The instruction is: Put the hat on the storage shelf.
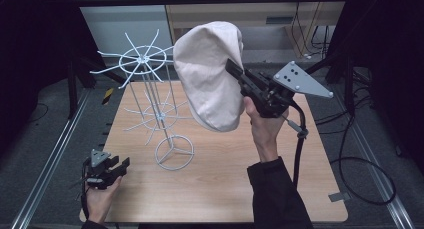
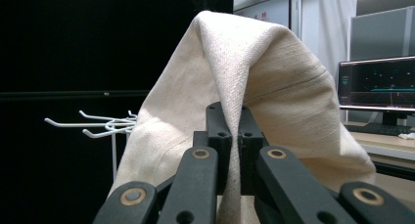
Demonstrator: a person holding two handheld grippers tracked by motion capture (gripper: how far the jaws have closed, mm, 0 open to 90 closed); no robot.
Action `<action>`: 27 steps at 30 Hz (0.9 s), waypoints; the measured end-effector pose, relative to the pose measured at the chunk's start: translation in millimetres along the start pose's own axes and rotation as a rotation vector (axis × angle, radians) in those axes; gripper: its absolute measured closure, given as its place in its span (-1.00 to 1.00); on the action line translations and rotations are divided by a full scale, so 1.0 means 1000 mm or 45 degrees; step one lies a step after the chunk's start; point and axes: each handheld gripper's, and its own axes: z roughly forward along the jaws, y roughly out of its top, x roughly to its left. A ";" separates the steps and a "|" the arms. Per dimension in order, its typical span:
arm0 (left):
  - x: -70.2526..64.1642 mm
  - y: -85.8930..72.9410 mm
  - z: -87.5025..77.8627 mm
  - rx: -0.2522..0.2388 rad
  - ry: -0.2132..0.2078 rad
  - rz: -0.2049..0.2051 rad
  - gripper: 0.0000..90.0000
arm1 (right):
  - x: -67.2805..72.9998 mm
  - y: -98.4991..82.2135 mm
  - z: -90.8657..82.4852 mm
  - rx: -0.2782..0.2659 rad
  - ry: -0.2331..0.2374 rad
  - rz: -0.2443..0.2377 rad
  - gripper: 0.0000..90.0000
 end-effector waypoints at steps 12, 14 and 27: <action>0.000 0.000 0.000 0.003 -0.001 0.003 0.22 | 0.009 -0.018 0.022 0.086 0.031 -0.023 0.97; 0.000 0.000 0.000 0.004 -0.001 0.002 0.22 | 0.010 -0.022 0.023 0.107 0.037 -0.029 0.97; 0.000 0.000 0.001 0.007 -0.001 0.003 0.22 | 0.010 -0.047 0.018 0.190 0.077 -0.019 0.96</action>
